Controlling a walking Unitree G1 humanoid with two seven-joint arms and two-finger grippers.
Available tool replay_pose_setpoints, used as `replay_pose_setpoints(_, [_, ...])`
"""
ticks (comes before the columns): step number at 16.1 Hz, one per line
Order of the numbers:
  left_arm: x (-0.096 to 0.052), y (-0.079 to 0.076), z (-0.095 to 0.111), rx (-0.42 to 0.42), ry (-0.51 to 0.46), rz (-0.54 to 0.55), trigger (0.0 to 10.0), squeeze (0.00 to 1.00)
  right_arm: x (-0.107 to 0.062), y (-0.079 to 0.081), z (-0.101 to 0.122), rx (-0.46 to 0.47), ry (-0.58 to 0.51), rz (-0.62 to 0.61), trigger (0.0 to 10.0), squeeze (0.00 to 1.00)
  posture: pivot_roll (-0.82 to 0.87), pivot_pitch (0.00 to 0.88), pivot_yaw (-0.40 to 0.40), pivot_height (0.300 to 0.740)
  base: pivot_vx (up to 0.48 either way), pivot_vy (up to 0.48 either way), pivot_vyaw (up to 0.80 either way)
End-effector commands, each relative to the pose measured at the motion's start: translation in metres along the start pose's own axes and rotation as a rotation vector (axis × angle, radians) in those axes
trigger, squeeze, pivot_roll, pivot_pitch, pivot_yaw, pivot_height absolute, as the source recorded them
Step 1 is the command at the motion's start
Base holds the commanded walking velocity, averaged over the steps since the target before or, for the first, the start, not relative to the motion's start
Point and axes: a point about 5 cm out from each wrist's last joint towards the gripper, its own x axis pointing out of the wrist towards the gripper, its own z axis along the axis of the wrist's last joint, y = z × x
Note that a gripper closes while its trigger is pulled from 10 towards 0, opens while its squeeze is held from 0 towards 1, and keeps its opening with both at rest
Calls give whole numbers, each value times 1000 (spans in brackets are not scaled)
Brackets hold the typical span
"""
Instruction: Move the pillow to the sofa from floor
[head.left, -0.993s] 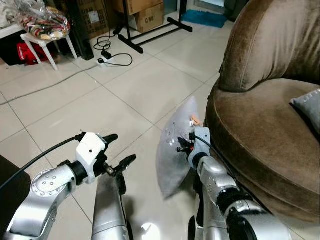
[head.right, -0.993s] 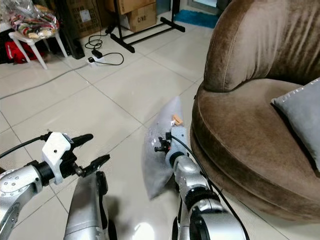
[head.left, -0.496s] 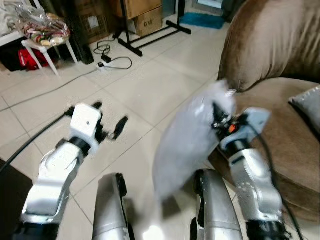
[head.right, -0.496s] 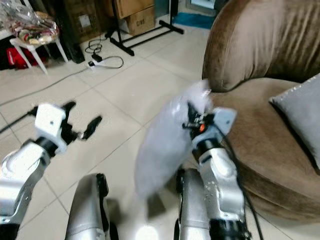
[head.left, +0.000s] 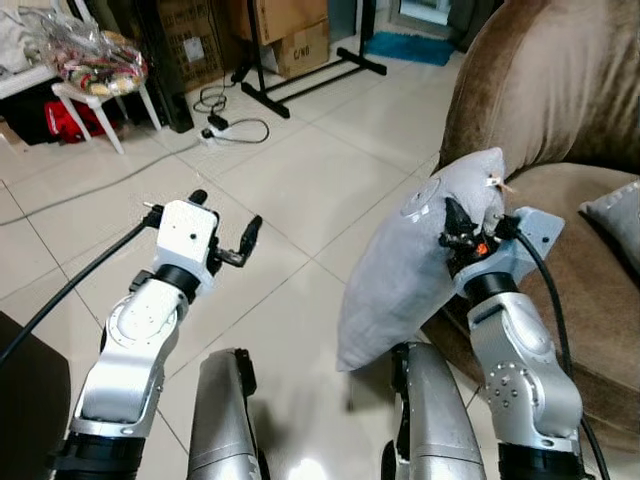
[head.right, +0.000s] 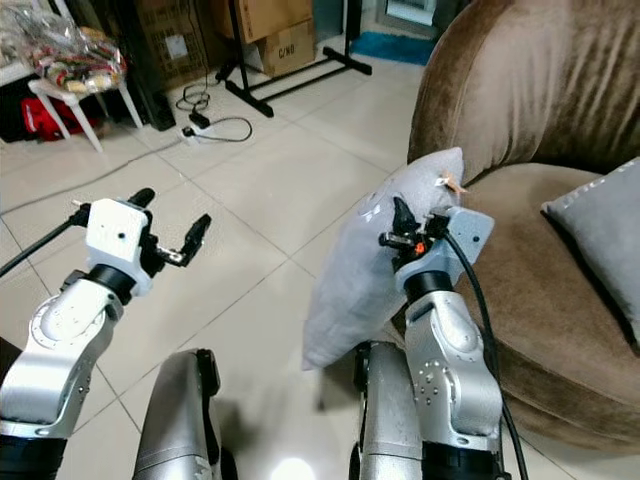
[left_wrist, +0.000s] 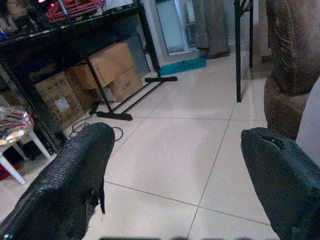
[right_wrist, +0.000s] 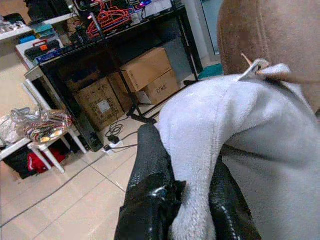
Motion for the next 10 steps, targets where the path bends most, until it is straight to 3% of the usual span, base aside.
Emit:
replay_pose_setpoints(1, [-1, 2, -1, 15, 5, 17, 10000, 0, 0, 5, 15, 0, -64, 24, 10000, 0, -38, 0, 46, 521, 0, 0, 0])
replay_pose_setpoints(4, [-1, 0, -3, 22, 6, 10, 10000, 0, -1, -4, 26, -4, -80, -35, 10000, 0, -44, 0, 52, 551, 0, 0, 0])
replay_pose_setpoints(10, [1, 0, -4, 44, 8, -4, 10000, 0, -3, -4, 32, -7, -92, -43, 10000, 0, -52, 0, 55, 606, 0, 0, 0])
